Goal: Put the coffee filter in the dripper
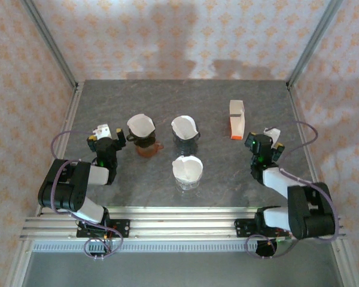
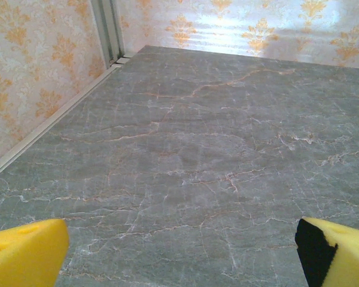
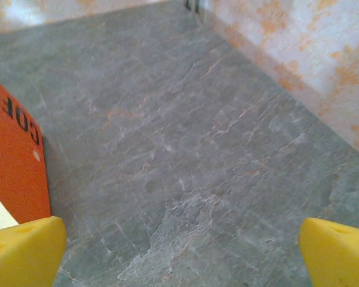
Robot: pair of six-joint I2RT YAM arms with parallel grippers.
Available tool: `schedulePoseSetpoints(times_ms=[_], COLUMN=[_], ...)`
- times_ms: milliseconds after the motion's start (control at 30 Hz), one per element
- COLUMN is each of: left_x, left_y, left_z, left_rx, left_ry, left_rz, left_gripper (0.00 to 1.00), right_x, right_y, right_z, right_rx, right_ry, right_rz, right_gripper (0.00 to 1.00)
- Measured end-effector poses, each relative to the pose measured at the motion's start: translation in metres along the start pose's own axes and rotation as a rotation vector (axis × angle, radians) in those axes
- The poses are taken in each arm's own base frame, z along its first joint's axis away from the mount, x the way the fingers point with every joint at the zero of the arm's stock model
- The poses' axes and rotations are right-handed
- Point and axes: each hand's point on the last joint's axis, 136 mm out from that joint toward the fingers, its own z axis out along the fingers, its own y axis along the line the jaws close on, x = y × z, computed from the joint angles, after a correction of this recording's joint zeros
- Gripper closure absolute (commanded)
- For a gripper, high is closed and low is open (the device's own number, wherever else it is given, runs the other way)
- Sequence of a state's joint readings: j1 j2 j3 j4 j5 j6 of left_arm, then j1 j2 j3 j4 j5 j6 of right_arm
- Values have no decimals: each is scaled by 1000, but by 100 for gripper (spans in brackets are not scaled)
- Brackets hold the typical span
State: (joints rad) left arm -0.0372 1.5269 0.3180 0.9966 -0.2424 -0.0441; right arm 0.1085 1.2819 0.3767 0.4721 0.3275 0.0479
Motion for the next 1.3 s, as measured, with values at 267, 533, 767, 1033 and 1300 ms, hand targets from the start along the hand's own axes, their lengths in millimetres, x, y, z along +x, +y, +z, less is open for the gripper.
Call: schedulePoseSetpoints(times_ms=[267, 533, 767, 1033, 1300], left_x=[0, 0, 0, 0, 0], left_y=[0, 0, 0, 0, 0], left_z=[0, 0, 0, 0, 0], left_rx=[0, 0, 0, 0, 0], left_ry=[0, 0, 0, 0, 0], left_rz=[0, 0, 0, 0, 0], left_gripper=[0, 0, 0, 0, 0], right_x=[4, 1, -1, -2, -2], right_y=[19, 21, 27, 28, 28], right_z=[30, 39, 38, 38, 38], right_rx=[-34, -108, -140, -146, -146], right_ry=[3, -20, -30, -32, -33], right_rz=[-41, 3, 6, 4, 4], right_gripper=[0, 1, 1, 1, 1])
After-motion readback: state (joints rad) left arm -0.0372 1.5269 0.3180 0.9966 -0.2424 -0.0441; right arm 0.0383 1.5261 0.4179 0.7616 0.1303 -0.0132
